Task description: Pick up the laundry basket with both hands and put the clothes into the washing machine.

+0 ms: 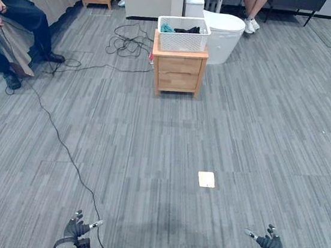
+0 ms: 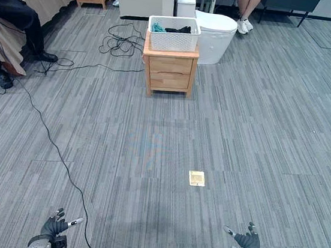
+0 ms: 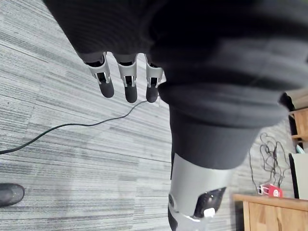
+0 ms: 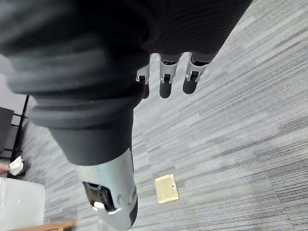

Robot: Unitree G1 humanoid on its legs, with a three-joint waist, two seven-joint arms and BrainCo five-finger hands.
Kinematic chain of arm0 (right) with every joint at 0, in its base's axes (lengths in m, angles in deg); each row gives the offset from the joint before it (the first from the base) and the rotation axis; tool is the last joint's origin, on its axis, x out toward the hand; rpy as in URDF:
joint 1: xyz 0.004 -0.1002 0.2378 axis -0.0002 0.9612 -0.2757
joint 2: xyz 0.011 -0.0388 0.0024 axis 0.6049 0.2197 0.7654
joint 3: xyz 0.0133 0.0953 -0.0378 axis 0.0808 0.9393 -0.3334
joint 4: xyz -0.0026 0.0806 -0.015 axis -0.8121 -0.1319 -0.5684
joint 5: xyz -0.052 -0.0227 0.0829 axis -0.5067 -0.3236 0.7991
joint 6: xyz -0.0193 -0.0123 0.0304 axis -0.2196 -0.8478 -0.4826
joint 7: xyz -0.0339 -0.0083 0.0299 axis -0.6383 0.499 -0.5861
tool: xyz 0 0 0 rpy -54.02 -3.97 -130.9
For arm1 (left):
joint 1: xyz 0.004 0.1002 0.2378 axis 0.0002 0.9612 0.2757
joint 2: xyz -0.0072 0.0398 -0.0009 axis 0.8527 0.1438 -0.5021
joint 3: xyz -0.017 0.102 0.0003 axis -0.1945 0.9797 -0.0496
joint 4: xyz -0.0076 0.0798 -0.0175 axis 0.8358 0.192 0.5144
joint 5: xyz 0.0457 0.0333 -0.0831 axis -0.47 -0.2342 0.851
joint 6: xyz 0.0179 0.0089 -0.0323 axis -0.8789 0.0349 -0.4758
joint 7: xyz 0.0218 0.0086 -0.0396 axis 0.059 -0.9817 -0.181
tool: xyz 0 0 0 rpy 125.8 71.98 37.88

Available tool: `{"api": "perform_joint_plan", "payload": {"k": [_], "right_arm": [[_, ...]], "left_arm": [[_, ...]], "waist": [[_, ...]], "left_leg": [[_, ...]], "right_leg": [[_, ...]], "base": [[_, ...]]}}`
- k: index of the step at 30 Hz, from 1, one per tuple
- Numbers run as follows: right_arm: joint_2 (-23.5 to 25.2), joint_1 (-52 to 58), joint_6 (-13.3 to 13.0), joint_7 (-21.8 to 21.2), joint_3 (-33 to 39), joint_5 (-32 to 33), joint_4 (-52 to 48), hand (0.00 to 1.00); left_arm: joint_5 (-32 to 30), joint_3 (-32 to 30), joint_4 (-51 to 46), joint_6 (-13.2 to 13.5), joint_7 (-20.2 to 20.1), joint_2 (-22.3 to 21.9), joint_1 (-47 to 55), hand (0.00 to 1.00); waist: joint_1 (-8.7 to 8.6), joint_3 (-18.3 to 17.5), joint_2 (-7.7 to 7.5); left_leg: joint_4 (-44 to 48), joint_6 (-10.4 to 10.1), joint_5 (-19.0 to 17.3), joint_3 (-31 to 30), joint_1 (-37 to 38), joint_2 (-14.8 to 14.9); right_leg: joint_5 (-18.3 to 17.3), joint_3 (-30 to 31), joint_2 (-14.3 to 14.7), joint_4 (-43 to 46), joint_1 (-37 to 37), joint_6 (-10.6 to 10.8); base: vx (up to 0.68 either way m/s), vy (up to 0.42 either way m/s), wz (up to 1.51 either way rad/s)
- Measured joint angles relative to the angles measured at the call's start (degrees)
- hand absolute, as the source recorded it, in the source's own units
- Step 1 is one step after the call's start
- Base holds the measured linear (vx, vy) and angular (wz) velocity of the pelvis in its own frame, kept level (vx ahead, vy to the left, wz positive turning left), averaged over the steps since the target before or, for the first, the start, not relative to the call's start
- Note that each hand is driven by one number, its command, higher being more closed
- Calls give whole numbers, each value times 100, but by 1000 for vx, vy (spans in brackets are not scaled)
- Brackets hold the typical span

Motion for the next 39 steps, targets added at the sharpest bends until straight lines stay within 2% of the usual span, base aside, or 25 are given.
{"api": "perform_joint_plan", "payload": {"k": [11, 21, 24, 25, 26, 28, 29, 30, 31, 32, 33, 36, 37, 38, 39], "right_arm": [[31, 48, 2, 46, 79, 150, 10, 0], [249, -81, 4, 173, 116, 349, 94, 0], [288, -141, 4, 252, 118, 443, 94, 0], [324, -179, 4, 280, 184, 458, 93, 0], [336, -193, 4, 283, 226, 461, 93, 0], [338, -242, 4, 291, 237, 486, 86, 0], [350, -234, 9, 289, 216, 495, 83, 0], [363, -226, 12, 289, 211, 496, 73, 0], [418, -198, 16, 296, 170, 497, 4, 0], [457, -109, 20, 289, 57, 500, 3, 0], [457, -71, 27, 287, 22, 500, 5, 0], [442, -79, 29, 293, -62, 502, 5, 0], [419, -94, 26, 293, -62, 504, 4, 0], [414, -102, 27, 294, -62, 505, 3, 0], [408, -103, 26, 300, -61, 505, -3, 0]], "left_arm": [[-116, 364, 1, -11, 72, -18, -10, 0], [-104, 374, 1, -13, 182, -46, -13, 0], [-94, 363, -56, -13, 263, -45, -46, 0], [-65, 364, -181, -14, 265, -51, -21, 0], [-29, 363, -237, -14, 268, -64, -7, 0], [19, 366, -469, -12, 268, -90, 27, 0], [77, 367, -508, -7, 279, -85, 16, 0], [132, 374, -511, -8, 287, -87, 1, 0], [150, 429, -559, -5, 339, -76, -27, 0], [184, 549, -598, -2, 399, -24, -59, 0], [199, 589, -599, -3, 399, -8, -81, 0], [225, 623, -605, -3, 404, -11, -195, 0], [227, 627, -611, 0, 405, -25, -347, 0], [227, 628, -615, 5, 404, -24, -408, 0], [225, 629, -621, 17, 408, -14, -494, 0]], "waist": [[-1, -8, -10], [15, 7, -38], [27, 52, -96], [40, 105, -117], [52, 114, -108], [85, 193, -69], [70, 284, -72], [77, 327, -47], [32, 392, -23], [23, 476, -35], [32, 515, -35], [-32, 579, 34], [-134, 654, -2], [-148, 703, -3], [-197, 765, -20]], "left_leg": [[-18, 35, 27, -136, 4, -20], [-100, 67, 115, -181, -141, -42], [300, 168, -78, -165, -514, -44], [621, 234, -285, -98, -678, -32], [794, 257, -394, -68, -763, -16], [1407, 309, -876, -8, -995, -3], [1606, 401, -1113, 4, -1023, -39], [1692, 423, -1199, -18, -992, -48], [1759, 536, -1307, -63, -850, -72], [1762, 614, -1382, -69, -663, -82], [1753, 582, -1401, -74, -562, -81], [1404, 556, -1436, -226, -104, -40], [1166, 522, -1417, -364, 135, 14], [1047, 475, -1392, -426, 257, 29], [868, 345, -1395, -540, 453, 30]], "right_leg": [[7, -174, -11, -82, 87, 1], [10, -182, -27, -74, -76, 4], [23, -169, -52, -21, -296, 22], [-31, -147, -68, 77, -362, 88], [-124, -132, -73, 229, -446, 170], [-681, -68, -165, 1248, -879, 525], [-878, -114, -242, 2007, -1157, 583], [-912, -187, -292, 2461, -1317, 574], [-949, -342, -404, 3544, -1833, 531], [-1134, -462, -468, 4065, -2096, 476], [-1202, -576, -513, 4127, -2180, 486], [-1177, -1095, -465, 3238, -2594, 436], [-873, -1231, -383, 2518, -2682, 378], [-638, -1276, -354, 2135, -2724, 370], [-156, -1268, -302, 1375, -2819, 334]], "base": [[16, -5, 6], [1, -6, 3], [10, 9, -2], [30, 25, -10], [35, 57, -19], [22, 80, -21], [5, 90, -15], [47, 124, -3], [210, 139, 8], [273, 137, 8], [355, 119, 2], [353, 53, 24], [384, -1, 52], [597, -19, 69], [549, -66, 71]]}}
